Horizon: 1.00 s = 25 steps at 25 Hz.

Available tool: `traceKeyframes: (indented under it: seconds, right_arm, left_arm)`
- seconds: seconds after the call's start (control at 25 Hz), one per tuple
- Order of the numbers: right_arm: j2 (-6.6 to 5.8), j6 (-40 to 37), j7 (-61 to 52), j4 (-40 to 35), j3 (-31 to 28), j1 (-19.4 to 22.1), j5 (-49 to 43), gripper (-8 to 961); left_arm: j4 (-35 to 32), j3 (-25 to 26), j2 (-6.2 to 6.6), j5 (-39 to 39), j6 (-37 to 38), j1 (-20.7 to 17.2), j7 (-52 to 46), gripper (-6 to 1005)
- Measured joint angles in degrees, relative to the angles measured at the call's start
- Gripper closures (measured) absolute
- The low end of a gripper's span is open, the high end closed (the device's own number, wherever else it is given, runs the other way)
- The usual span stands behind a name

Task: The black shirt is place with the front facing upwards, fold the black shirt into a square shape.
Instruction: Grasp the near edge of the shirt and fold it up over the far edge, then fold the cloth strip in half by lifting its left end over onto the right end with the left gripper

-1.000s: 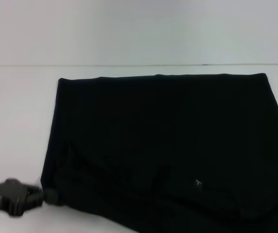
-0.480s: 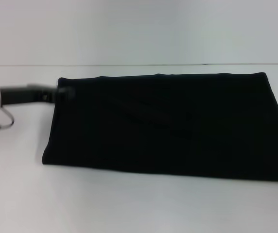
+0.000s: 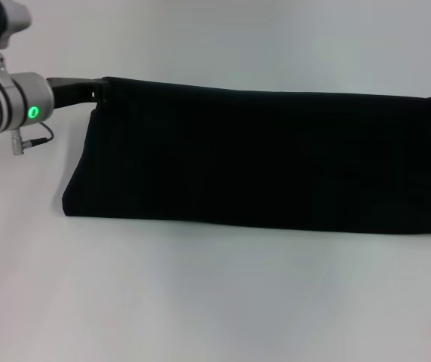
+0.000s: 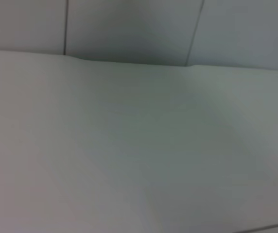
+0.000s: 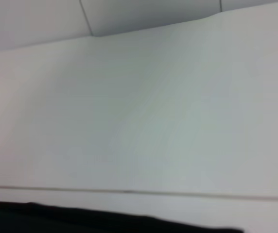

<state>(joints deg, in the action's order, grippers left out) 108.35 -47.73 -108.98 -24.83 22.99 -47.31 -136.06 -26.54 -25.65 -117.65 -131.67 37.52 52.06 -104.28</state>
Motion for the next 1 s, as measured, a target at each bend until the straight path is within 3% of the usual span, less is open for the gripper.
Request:
traceKeyframes:
  seconds: [0.16,0.52,1.0]
  right_arm:
    - [1.03,5.87,-0.43,1.27,3.67,-2.07,0.13,934]
    - [1.98,11.35,0.48,2.66,5.56,-3.52,0.46,934]
    - [5.39,17.7,2.14,2.58,10.43,-3.65,0.29,899]
  left_arm:
    - [0.01,-3.03,-1.48,0.17,-6.65,0.63,0.1,999]
    - [0.34,-4.5,-2.38,0.2,-11.36,0.34,0.6,995]
    - [0.75,-4.49,-4.06,0.25,-14.27,0.51,1.48,977]
